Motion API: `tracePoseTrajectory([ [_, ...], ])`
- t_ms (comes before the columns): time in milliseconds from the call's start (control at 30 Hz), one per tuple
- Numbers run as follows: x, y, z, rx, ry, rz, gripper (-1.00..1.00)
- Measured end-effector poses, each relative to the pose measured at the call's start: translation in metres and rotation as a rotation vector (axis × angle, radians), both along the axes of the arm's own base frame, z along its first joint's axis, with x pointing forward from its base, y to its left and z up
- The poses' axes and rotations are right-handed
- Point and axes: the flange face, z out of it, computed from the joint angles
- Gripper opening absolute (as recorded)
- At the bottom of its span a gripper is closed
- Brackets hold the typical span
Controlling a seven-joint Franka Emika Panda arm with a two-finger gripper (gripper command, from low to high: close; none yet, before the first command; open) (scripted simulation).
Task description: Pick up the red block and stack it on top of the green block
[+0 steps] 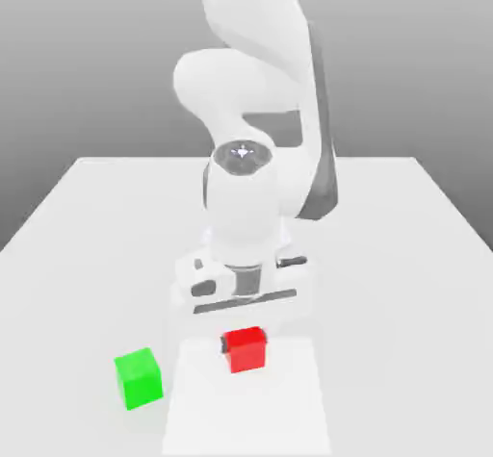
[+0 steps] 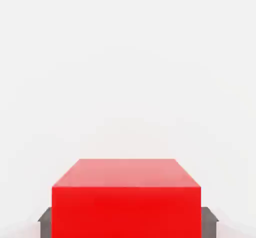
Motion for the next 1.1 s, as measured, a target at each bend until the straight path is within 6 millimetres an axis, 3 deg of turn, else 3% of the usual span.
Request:
tracePoseTrajectory([
  [100, 0.001, 0.000, 0.006, 0.000, 0.000, 0.001, -1.00],
  [333, 0.002, -0.004, 0.060, 0.001, 0.000, 0.005, -1.00],
  [467, 0.018, -0.036, 0.073, 0.005, -0.001, 0.069, -1.00],
  [767, 0.043, -0.132, 0.097, 0.003, 0.000, 0.240, -1.00],
  [867, 0.045, -0.149, 0.084, 0.003, -0.001, 0.260, -1.00],
  [967, 0.049, -0.143, 0.053, 0.002, -0.001, 0.286, -1.00],
  [1000, 0.048, -0.143, 0.042, 0.002, 0.000, 0.286, 1.00],
  [1100, 0.048, -0.143, 0.042, 0.002, 0.000, 0.286, 1.00],
])
